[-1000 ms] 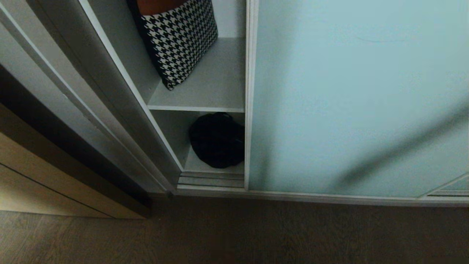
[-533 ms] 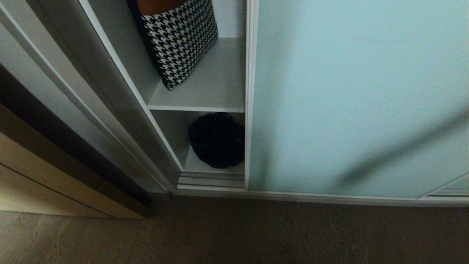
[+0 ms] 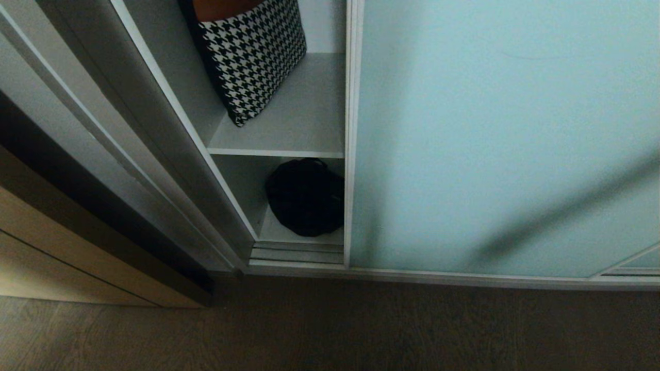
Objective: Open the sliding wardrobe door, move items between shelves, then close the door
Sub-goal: Close the door
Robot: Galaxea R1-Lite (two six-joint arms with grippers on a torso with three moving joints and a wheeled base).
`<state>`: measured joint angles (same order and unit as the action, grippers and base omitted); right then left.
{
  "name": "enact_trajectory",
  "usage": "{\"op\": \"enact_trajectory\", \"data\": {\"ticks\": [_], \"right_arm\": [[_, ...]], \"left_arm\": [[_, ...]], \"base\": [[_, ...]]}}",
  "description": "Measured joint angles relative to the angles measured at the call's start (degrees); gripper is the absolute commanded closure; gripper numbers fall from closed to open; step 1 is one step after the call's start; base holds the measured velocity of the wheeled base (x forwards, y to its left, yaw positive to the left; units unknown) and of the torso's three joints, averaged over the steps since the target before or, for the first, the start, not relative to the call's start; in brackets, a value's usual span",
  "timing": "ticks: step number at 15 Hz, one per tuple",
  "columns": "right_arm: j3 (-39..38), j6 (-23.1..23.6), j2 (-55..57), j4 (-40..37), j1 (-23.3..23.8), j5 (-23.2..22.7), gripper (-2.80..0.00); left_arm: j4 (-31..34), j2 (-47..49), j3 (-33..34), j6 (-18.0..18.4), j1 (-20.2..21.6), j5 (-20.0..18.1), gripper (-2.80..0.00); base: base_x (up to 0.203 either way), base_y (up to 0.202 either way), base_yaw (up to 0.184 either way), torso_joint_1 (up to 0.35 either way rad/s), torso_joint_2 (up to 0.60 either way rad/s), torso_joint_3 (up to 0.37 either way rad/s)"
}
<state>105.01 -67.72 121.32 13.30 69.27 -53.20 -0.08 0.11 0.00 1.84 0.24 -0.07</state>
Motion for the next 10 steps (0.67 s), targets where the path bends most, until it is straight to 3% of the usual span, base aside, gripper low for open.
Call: {"op": "enact_trajectory", "data": {"ticks": [10], "right_arm": [[-0.2,0.1,5.5,7.7,-3.3,0.5,0.00]], "left_arm": [[0.0,0.0,0.0,0.0,0.0,0.0,0.00]], "base": [[0.000,0.000,0.000,0.000,0.00,0.000]]}}
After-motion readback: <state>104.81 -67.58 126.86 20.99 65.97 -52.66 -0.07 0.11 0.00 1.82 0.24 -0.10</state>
